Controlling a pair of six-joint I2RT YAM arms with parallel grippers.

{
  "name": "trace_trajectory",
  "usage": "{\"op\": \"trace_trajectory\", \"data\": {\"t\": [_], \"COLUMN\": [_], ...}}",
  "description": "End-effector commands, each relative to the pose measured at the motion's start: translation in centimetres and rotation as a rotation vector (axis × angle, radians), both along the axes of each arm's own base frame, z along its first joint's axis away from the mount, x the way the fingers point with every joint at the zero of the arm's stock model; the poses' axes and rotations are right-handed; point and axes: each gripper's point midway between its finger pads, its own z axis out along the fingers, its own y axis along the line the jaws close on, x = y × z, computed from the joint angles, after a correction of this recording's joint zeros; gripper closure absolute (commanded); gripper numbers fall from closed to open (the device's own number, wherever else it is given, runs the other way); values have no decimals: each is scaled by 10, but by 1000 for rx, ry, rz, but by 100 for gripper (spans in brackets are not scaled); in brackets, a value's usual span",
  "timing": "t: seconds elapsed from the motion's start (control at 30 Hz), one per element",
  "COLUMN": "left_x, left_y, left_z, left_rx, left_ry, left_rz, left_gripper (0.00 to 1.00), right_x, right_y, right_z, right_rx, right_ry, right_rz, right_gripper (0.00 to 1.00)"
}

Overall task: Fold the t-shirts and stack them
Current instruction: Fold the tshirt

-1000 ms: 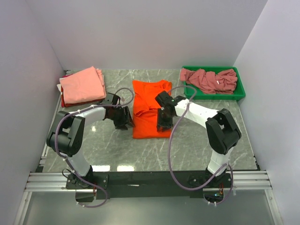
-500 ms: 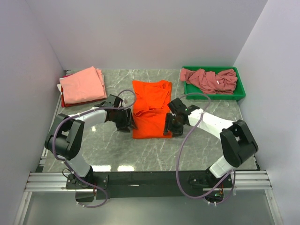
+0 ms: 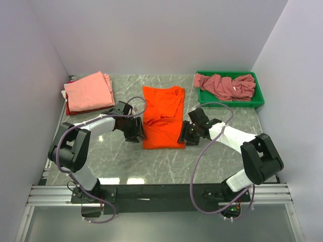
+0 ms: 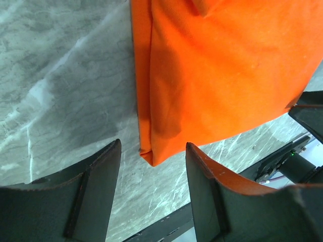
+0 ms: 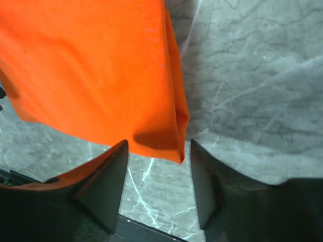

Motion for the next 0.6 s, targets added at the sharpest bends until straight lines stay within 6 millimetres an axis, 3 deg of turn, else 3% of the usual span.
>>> {"op": "trace_trajectory", "data": {"t": [0.0,0.37,0.57], "left_x": [9,-1,-6], "left_y": [-2,1,5], "left_z": [20,15,9], "left_rx": [-7,-13,20], "left_ry": [-69,-58,-43], "left_rz": [-11,0,16], "left_gripper": [41,42,43], "right_x": [10,-9,-15], "right_y": [8,-4,-1], "right_z": [1,-21,-30], "right_rx": [22,-14,-4], "right_ry": [-16,45,83], "right_rz": [31,15,22], "right_gripper": [44,51,70]}}
